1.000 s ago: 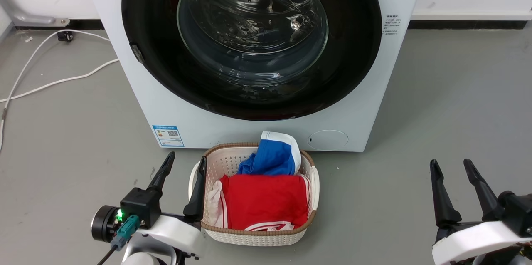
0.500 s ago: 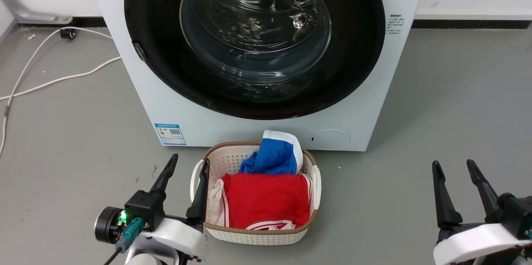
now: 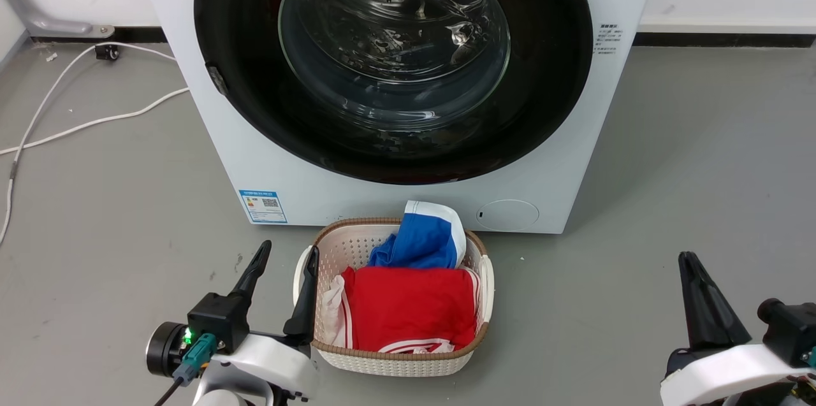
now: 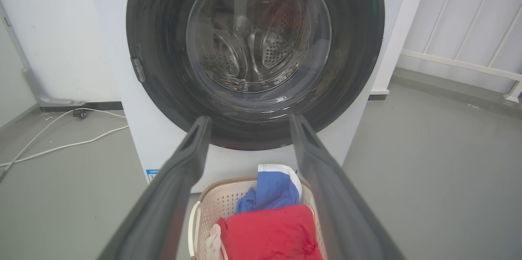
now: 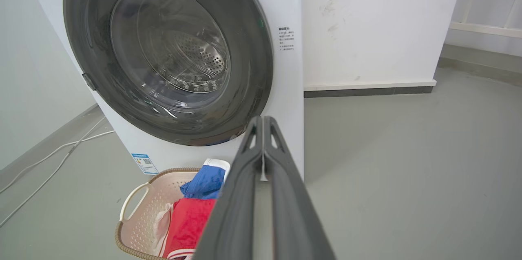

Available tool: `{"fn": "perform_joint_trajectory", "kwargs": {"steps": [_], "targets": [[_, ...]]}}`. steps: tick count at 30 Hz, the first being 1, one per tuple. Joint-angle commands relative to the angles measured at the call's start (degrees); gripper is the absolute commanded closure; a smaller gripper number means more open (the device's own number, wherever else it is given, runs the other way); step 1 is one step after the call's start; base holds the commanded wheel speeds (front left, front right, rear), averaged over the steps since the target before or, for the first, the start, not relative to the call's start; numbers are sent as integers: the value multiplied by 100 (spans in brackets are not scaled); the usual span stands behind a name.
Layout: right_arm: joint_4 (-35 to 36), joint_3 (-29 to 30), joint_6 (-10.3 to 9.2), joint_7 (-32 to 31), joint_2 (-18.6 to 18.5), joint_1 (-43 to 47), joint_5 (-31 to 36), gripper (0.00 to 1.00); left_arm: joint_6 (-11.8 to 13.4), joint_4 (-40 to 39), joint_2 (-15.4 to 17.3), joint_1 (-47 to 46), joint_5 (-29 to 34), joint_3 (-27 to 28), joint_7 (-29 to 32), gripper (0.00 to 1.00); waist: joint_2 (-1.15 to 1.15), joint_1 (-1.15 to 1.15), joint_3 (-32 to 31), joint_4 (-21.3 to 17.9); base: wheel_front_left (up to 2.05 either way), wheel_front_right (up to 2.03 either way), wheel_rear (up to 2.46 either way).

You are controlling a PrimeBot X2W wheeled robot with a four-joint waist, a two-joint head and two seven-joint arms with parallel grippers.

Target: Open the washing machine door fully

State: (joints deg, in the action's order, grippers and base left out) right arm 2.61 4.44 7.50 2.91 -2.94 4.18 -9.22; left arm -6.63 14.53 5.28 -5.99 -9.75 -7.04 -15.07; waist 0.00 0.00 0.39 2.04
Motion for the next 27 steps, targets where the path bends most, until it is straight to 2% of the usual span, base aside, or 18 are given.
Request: {"fn": "perform_joint_trajectory", "kwargs": {"steps": [1, 4, 5, 7, 13, 14, 16, 18, 19, 20, 22, 27], "targets": [[-34, 9, -1, -26, 10, 28, -119, 100, -21, 8, -8, -63, 3, 24, -15, 0, 0, 0, -4, 1, 0, 0, 0], [-115, 47, -1, -55, 10, 21, -558, 100, -22, 16, -19, -59, 7, 51, -15, 0, 0, 0, -10, 3, 0, 0, 0], [-183, 55, -1, -82, 10, 19, -1140, 100, -26, 20, -23, -57, 1, 59, -15, 0, 0, 0, -15, 3, 0, 0, 0], [-226, 70, -1, -132, 9, 2, -1870, 100, -32, 24, -35, -54, -9, 78, -15, 0, 0, 0, -22, 7, 0, 0, 0], [-537, 284, -1, -284, 7, -106, -4882, 100, -47, 20, -75, -109, -48, 87, -15, 0, 0, 0, 9, 28, 0, 0, 0], [-693, 492, -1, -454, 6, -152, -6102, 100, -54, 31, -87, -158, -53, 28, -15, 0, 0, 0, 54, 79, 0, 0, 0], [-792, 644, -1, -599, 6, -234, -6863, 100, -62, 6, -100, -185, -64, -5, -15, 0, 0, 0, 101, 101, 0, 0, 0], [-946, 802, -1, -774, 6, -372, -7522, 100, -67, -9, -112, -224, -76, -12, -15, 0, 0, 0, 160, 119, 0, 0, 0], [-946, 802, -1, -774, 6, -372, -7522, 100, -67, -9, -112, -224, -76, -12, -15, 0, 0, 0, 160, 119, 0, 0, 0], [-1097, 984, 0, -961, -3, -587, -8038, 100, -65, -42, -124, -277, -90, -22, -15, 0, 0, 0, 250, 139, 0, 0, 0], [-1171, 1061, -1, -1074, -31, -713, -8294, 100, -66, -61, -129, -302, -95, -22, -15, 0, 0, 0, 300, 148, 0, 0, 0], [-1729, 1254, -1, -1473, -513, -1449, -9121, 100, -66, -173, -156, -468, -101, -48, -15, 0, 0, 0, 647, 206, 0, 0, 0]]}}
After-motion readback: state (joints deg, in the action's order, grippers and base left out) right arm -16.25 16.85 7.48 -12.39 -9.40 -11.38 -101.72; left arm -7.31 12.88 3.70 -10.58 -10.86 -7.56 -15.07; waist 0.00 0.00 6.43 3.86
